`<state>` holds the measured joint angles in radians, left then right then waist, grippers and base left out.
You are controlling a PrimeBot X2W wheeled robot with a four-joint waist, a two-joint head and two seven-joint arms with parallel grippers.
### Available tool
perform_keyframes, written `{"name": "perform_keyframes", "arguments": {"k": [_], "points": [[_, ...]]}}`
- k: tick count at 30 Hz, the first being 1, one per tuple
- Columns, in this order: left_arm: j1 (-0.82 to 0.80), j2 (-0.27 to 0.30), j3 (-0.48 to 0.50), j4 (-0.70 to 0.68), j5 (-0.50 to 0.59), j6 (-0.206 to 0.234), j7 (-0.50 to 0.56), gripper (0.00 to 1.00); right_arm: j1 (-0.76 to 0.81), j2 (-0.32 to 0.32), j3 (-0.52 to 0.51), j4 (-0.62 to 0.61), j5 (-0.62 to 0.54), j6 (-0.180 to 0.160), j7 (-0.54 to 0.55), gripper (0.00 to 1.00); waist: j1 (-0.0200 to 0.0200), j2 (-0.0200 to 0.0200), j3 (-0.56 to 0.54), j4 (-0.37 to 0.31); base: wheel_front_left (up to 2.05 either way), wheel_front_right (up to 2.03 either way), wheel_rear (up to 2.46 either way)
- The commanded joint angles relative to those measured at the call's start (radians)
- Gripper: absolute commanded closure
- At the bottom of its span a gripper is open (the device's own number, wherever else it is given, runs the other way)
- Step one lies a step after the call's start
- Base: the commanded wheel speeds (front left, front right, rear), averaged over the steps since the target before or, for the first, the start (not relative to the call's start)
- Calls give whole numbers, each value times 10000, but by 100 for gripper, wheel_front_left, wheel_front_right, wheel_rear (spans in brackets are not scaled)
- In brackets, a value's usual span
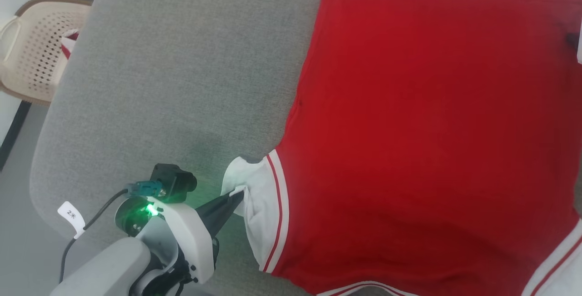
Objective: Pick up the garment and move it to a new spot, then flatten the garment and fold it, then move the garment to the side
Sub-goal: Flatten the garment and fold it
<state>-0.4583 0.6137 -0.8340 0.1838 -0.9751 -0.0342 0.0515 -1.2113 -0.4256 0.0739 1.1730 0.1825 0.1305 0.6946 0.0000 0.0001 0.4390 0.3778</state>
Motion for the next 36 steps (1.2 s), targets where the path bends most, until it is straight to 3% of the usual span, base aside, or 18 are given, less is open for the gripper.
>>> {"name": "perform_keyframes", "arguments": {"k": [1,2,4,9,16,21,26,30,36], "points": [[-77,-11,-24,95,103,-29,-8,100,347,189,83,325,-76,3,187,32,0,-1,44,43,0,0,0],[-102,-40,-26,184,96,-37,-34,100,339,177,136,410,-212,3,204,100,0,-1,51,51,0,0,0],[-147,-73,-12,335,59,-96,-65,100,401,251,398,525,-370,2,382,100,0,-1,38,41,0,0,0],[-86,5,75,612,-41,-140,-187,100,215,-96,13,477,-548,-17,-466,100,0,-1,-134,-176,0,0,0],[233,416,243,538,-137,24,-311,100,284,558,150,181,-353,-8,-1261,100,0,-1,-732,-836,0,0,0],[542,776,355,320,-233,240,-342,100,785,974,829,-412,335,-6,-1596,100,0,-1,-1254,-1393,0,0,0],[857,1122,484,45,-351,531,-329,100,1826,1092,1891,-1667,1547,-6,-1563,100,0,-1,-1712,-1950,0,0,0],[1048,1313,577,-162,-461,734,-331,100,2998,714,2774,-3231,2661,-6,-1359,100,0,-1,-1997,-2343,0,0,0],[1315,1591,694,-345,-519,985,-408,100,4929,-8,3222,-5769,3909,-6,-954,100,0,-1,-2296,-2932,0,0,0]]}}
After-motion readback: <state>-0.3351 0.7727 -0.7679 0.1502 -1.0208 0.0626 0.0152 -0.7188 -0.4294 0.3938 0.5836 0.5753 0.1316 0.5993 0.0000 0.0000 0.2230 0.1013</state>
